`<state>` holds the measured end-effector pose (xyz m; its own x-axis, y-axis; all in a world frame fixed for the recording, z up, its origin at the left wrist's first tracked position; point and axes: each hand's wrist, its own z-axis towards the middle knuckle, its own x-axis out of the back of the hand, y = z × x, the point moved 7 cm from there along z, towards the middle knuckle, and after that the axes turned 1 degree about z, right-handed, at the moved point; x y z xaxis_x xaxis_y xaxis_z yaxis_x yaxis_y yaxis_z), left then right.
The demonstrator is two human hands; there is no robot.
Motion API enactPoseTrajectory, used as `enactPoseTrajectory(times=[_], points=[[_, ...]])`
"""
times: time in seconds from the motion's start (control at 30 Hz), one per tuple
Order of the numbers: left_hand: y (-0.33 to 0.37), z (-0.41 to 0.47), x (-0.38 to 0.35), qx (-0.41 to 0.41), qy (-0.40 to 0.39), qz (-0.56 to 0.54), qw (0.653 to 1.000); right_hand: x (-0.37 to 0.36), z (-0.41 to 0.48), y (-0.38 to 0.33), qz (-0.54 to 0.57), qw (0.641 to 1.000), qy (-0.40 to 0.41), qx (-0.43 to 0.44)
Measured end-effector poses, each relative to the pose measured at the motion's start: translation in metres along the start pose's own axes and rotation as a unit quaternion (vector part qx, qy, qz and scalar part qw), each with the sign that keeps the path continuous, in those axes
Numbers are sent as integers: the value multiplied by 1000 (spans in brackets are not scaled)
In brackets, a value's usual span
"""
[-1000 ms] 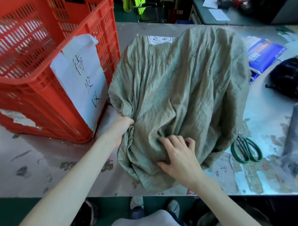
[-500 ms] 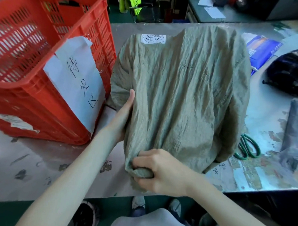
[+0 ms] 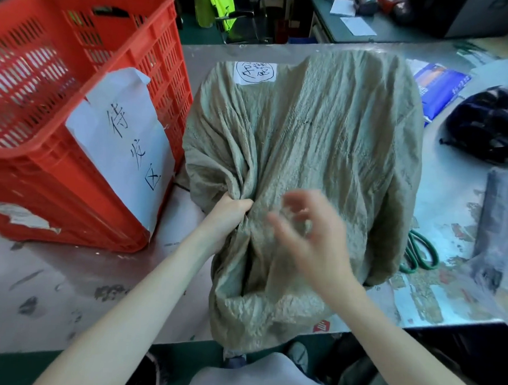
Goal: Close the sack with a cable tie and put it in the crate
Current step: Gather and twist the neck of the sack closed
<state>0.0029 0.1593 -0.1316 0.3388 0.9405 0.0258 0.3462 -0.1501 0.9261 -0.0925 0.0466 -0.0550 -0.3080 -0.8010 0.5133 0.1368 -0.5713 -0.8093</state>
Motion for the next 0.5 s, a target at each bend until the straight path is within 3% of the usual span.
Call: enactPoseTrajectory(times=[0.03, 0.1, 0.2, 0.27, 0.37, 0.5], points=[[-2, -2, -1, 10, -4, -16, 1000, 10, 6, 14, -25, 997, 46, -50], [-8, -5, -4, 26, -21, -41, 999, 18, 15, 47, -23, 983, 58, -174], [-13, -13, -16, 56, -76, -103, 990, 7, 14, 73, 113, 954, 40, -275], [-16, -14, -22, 57, -107, -150, 981, -10, 12, 72, 152, 951, 8, -268], [-13, -19, -24, 73, -124, -166, 976, -34, 7, 66, 124, 961, -32, -245], [-11, -16, -14, 53, -124, -81, 987, -25, 1, 70, 34, 980, 8, -194]])
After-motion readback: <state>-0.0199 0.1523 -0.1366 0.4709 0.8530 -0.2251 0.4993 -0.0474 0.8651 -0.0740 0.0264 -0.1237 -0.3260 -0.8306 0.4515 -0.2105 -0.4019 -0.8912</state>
